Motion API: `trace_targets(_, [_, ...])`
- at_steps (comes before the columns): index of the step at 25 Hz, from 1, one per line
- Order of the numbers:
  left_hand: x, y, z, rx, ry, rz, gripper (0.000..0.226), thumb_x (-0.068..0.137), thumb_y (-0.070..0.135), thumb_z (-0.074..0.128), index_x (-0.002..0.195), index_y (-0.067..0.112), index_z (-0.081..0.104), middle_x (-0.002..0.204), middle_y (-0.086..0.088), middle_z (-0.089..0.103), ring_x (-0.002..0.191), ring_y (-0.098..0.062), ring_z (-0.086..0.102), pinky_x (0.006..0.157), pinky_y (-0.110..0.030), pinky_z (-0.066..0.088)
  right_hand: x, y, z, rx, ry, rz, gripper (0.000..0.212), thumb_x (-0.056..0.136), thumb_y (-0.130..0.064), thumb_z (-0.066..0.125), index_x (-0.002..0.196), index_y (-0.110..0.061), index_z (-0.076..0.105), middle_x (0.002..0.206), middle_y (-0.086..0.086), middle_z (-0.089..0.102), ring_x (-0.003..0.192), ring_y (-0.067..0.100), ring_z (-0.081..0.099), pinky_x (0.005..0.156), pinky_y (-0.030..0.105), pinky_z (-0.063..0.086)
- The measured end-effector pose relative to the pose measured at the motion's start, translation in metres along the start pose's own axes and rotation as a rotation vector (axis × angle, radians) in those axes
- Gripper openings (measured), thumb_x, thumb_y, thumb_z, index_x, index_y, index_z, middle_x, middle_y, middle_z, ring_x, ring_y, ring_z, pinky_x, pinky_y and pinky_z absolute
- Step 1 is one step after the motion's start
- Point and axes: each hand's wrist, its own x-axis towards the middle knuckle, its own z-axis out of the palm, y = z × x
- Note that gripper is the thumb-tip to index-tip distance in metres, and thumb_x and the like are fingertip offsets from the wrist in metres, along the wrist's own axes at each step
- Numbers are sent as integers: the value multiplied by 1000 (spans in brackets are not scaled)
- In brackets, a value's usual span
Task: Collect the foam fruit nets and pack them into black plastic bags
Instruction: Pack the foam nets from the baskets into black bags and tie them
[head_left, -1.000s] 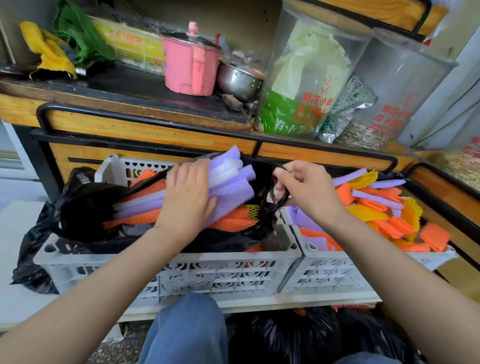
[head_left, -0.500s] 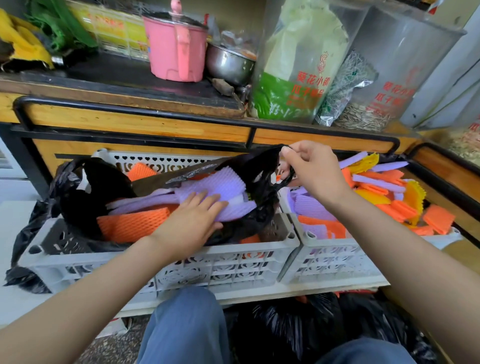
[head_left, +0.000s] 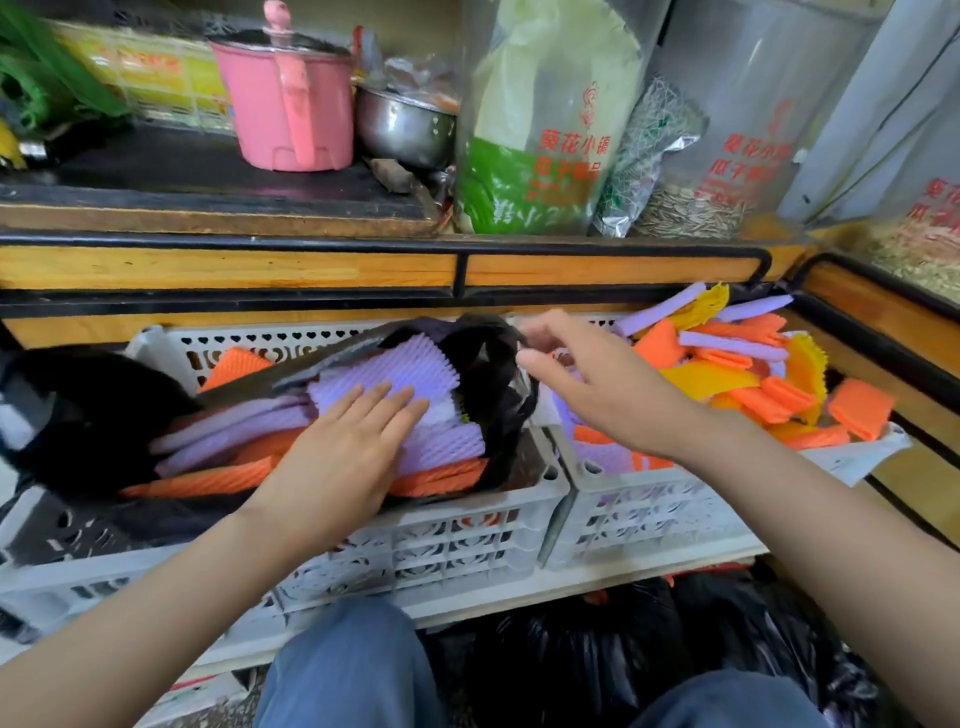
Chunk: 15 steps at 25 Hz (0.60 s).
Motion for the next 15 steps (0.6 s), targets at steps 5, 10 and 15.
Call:
trace_targets(5, [59,49,-44,-204,312,169,22,88,13,42,107,9,52,98,-10,60,88,-27,48,73,-37,36,-36,80,-20,-230,190,84,39,94,-27,54,127,-9,48,125,6,51,121,19,44,94,19,29])
trace_targets(10, [159,112,-2,-271,234,268,26,86,17,44,105,8,59,100,-10,59,90,-30,52,76,-35,34,-52,188,-50,-402,299,323,52,84,-14,68,127,1,45,127,20,47,122,36,41,98,33,30])
trace_targets(15, [237,168,87,-352,-144,74,39,95,30,44,130,13,44,127,-8,48,120,-27,43,93,-35,28,-56,279,-68,-661,352,540,96,68,-27,82,138,11,29,140,35,32,135,49,22,114,51,13])
